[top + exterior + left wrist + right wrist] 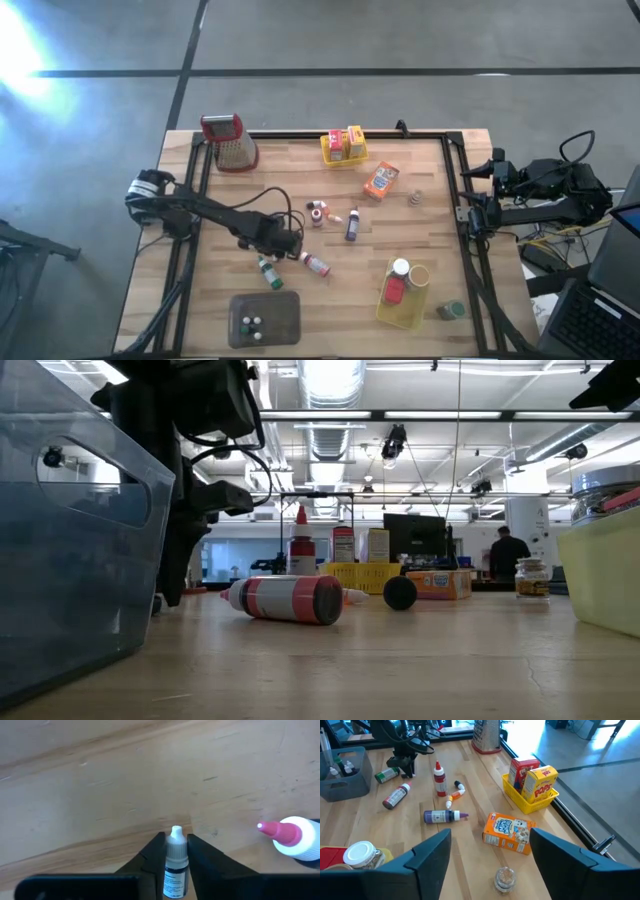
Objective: Pick & Place Kitchen Items
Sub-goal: Adjust the small pink food coloring on the table
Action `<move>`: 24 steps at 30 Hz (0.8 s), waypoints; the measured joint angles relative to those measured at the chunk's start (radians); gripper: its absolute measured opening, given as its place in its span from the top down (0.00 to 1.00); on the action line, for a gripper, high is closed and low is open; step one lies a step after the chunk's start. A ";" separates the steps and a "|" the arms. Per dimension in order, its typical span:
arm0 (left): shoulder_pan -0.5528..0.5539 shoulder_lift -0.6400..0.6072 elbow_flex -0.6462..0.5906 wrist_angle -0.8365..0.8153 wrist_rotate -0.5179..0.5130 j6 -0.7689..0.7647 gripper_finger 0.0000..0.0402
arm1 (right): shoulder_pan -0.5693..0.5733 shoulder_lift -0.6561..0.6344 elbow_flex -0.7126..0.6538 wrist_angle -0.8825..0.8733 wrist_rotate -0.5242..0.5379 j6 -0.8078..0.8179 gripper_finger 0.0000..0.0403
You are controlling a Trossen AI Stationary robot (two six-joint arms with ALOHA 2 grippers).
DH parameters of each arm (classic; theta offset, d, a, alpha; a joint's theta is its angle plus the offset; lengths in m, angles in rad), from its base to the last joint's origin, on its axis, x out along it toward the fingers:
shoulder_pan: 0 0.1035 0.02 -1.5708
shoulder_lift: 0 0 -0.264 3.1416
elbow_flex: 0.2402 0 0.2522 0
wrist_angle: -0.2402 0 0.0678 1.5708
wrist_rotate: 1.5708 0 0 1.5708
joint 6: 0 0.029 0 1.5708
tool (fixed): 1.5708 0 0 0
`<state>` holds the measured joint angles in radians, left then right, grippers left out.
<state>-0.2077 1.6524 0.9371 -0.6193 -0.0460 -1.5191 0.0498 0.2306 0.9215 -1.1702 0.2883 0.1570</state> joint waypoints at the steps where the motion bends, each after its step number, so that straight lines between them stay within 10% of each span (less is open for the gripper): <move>1: 0.000 0.000 0.000 0.000 0.000 0.000 0.82 | 0.000 0.000 0.000 0.000 0.000 0.000 0.33; 13: 0.000 -0.017 0.001 -0.009 -0.094 0.111 0.82 | 0.000 0.000 0.000 0.000 0.000 0.000 0.23; 24: -0.037 -0.068 -0.005 0.040 -0.864 0.393 0.82 | 0.000 0.000 0.000 0.000 0.000 0.000 0.13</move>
<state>-0.2447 1.5843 0.9318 -0.5794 -0.9103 -1.1257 0.0495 0.2306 0.9215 -1.1702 0.2885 0.1569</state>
